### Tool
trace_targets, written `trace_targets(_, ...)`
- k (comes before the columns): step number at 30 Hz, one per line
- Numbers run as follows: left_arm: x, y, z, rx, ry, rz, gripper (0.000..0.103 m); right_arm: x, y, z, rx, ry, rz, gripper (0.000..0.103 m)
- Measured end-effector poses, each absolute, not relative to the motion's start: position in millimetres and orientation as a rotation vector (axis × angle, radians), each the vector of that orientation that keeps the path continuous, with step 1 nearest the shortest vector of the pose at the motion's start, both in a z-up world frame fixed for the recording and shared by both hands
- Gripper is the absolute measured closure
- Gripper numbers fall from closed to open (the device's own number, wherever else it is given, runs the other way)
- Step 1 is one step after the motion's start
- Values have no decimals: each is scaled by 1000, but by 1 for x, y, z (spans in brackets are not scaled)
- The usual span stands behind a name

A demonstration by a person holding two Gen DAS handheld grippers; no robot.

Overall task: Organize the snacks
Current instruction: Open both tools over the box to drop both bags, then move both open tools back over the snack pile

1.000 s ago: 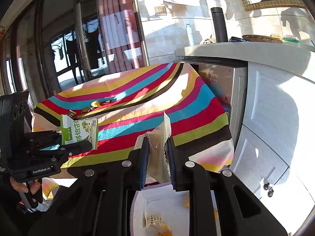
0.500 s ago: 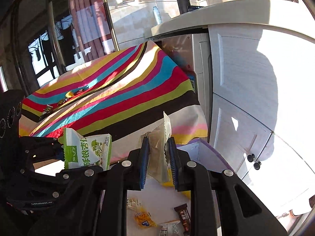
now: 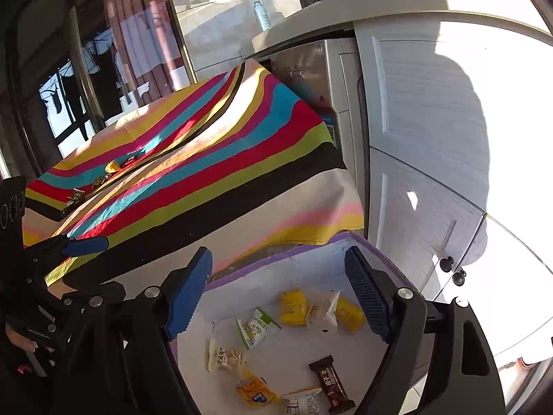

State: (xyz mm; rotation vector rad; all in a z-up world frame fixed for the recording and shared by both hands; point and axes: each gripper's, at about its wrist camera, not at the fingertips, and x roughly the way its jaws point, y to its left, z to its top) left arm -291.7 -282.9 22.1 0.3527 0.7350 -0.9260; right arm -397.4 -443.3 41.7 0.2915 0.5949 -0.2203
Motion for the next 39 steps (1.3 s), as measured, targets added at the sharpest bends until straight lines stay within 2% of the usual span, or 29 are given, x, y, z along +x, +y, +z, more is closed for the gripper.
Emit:
trace_targets(4,-272,-255,29,290,726,-863,3,-389,-431,42,269,606,-210,15)
trace_targets(13,-225,-155,35,191,701,-590,3,-344,-370,39,149,686,-112,15)
trace_targets(25,-160,27,54,-29,661,-226,3,-216,-239,55,-95,744,115,15)
trace_targets(34,-85,107,46,-121,766,-4,3,-110,-136,46,-306,733,294,15)
trace_targets(39,-16,141,37,-178,860,82,3,-69,-97,49,-315,706,360,15)
